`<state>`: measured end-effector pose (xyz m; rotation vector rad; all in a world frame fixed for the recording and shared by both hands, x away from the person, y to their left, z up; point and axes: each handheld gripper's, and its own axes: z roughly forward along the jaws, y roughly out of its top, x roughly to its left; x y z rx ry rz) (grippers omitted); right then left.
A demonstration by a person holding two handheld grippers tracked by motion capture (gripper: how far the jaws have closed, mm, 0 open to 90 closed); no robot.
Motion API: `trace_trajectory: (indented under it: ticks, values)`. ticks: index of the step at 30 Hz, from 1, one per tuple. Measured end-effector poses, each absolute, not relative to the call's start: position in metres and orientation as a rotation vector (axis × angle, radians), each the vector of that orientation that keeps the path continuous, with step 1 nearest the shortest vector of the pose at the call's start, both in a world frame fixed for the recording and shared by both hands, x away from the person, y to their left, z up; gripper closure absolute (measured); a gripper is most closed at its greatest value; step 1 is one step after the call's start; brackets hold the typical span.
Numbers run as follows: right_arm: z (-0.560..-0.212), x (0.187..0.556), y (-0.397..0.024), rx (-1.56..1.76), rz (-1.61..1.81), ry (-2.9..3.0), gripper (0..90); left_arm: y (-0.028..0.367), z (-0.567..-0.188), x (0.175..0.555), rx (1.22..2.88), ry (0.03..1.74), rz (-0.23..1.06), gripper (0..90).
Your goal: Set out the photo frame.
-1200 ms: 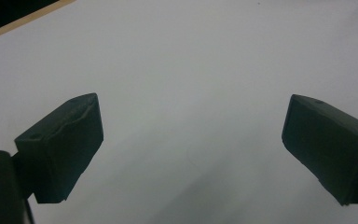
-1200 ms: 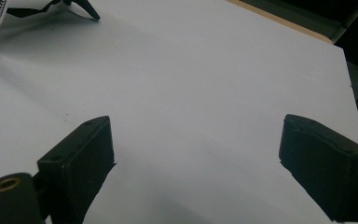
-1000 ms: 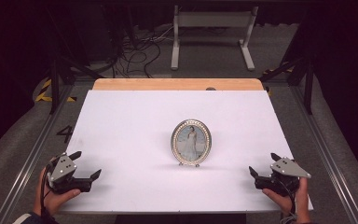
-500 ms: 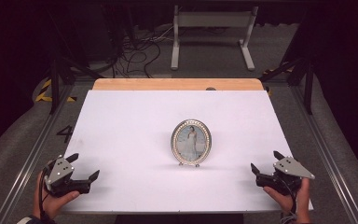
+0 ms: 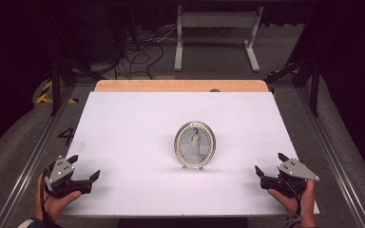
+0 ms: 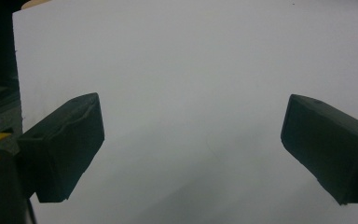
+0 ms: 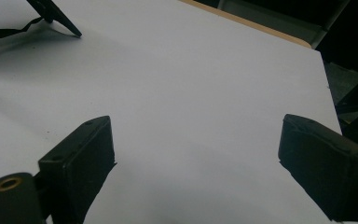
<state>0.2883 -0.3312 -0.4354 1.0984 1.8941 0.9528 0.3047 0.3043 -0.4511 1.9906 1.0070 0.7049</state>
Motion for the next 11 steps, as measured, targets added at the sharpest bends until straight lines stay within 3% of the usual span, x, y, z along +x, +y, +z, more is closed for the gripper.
trace_trajectory:
  ticks: [11]
  values:
    - [-0.438,0.2914,-0.3286,1.096,0.963,1.914,10.5,0.3006,-0.4494,0.3028,1.998,0.98,0.716,6.5]
